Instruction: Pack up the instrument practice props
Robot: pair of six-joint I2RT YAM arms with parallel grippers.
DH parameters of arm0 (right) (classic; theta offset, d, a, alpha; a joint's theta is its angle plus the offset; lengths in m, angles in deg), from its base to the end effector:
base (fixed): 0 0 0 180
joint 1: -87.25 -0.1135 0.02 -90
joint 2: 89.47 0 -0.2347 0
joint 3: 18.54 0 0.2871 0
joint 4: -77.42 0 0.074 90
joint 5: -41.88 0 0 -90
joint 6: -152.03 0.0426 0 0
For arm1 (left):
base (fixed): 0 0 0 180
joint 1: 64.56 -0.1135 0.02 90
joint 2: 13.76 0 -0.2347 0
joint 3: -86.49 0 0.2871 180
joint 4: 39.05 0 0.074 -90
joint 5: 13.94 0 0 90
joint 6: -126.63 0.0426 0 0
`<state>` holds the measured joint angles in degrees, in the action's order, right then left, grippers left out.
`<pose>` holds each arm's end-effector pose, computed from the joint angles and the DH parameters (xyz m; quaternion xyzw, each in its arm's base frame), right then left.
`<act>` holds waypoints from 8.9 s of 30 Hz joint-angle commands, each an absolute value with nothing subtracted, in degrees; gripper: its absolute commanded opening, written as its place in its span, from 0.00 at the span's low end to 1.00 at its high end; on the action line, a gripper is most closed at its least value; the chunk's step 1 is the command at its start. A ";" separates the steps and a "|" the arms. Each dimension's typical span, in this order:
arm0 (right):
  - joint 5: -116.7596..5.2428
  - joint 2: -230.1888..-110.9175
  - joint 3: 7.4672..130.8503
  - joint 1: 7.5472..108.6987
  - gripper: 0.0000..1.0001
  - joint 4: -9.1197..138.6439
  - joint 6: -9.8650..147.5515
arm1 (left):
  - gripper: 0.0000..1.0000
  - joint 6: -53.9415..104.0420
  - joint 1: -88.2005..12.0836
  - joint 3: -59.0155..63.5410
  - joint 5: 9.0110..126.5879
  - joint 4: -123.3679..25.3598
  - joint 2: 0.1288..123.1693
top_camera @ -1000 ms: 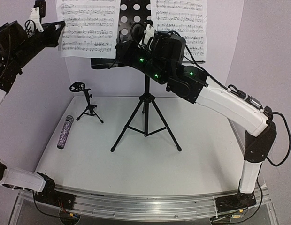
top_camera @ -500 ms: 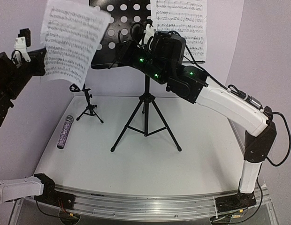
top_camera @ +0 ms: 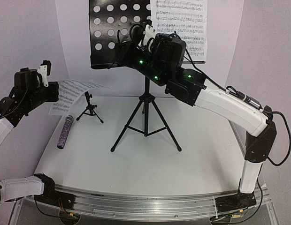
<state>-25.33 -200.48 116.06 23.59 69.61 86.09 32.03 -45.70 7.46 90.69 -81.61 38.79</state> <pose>0.2261 0.4195 0.4783 -0.0521 0.6099 0.4557 0.6463 0.2353 -0.0690 0.3959 0.0224 0.7959 -0.0216 0.6046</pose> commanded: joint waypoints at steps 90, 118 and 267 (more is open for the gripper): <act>-43.68 -181.71 101.52 23.09 0.73 44.36 68.47 | 0.59 28.37 -61.54 1.65 34.58 -67.72 48.10; -48.18 -167.73 103.00 50.12 0.80 7.55 69.52 | 0.57 65.62 -15.74 14.91 41.32 -55.29 55.63; -94.39 -185.29 120.46 74.29 0.05 34.63 78.92 | 0.00 13.07 -4.26 -61.18 93.11 -64.50 106.83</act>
